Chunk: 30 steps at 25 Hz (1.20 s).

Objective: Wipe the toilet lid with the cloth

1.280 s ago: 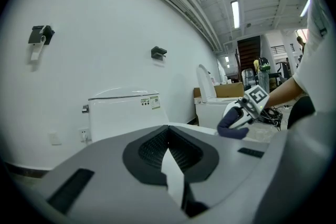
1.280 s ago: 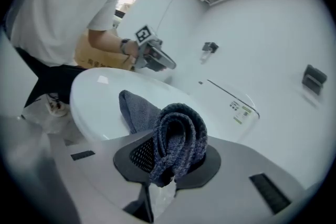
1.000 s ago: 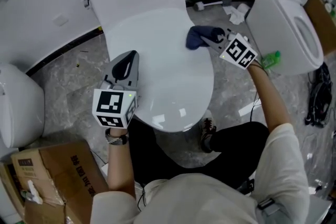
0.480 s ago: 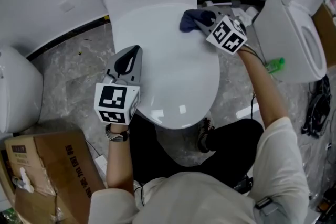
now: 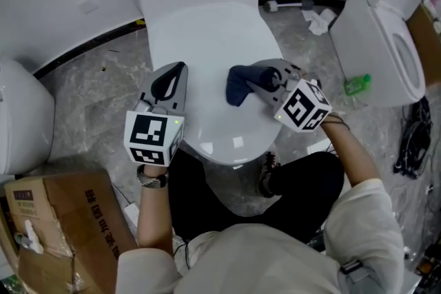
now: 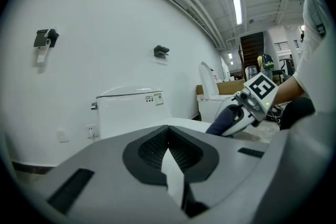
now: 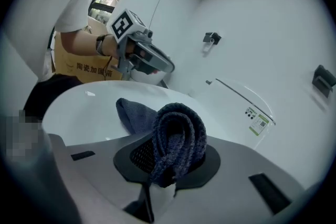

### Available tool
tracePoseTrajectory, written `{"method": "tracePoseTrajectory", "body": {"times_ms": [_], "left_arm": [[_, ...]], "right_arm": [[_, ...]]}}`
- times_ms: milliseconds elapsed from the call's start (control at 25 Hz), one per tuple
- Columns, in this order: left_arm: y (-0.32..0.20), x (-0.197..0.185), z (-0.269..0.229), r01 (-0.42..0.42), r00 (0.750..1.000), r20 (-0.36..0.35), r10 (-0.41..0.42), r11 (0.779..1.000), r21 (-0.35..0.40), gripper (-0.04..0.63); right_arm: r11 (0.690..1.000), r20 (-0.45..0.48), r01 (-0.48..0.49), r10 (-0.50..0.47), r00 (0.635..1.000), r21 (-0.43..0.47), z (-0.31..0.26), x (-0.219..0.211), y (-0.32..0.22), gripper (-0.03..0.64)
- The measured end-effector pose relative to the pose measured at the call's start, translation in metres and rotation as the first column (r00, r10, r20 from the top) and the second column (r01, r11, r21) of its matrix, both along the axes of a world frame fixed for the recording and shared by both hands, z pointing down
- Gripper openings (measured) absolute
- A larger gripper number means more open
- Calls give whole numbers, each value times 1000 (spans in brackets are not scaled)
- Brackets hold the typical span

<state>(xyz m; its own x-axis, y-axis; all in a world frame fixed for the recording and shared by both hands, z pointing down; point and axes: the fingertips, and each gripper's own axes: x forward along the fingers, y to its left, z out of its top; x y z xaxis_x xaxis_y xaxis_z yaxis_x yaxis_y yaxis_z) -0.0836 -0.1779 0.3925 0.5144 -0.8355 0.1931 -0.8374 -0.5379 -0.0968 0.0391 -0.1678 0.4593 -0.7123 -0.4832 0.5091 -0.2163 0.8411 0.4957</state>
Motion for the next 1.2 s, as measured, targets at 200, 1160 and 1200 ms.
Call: {"method": "tracePoseTrajectory", "body": {"times_ms": [200, 1160, 1200], "left_arm": [[8, 9, -4, -29, 999, -22, 29, 1000, 10, 0], [9, 3, -64, 64, 998, -29, -60, 984, 164, 1], [9, 3, -63, 65, 998, -30, -61, 984, 164, 1]], "right_arm": [[984, -58, 56, -67, 996, -171, 4, -22, 49, 78], [938, 672, -331, 311, 672, -103, -164, 17, 23, 78], [936, 671, -338, 315, 671, -101, -162, 18, 22, 78]]}}
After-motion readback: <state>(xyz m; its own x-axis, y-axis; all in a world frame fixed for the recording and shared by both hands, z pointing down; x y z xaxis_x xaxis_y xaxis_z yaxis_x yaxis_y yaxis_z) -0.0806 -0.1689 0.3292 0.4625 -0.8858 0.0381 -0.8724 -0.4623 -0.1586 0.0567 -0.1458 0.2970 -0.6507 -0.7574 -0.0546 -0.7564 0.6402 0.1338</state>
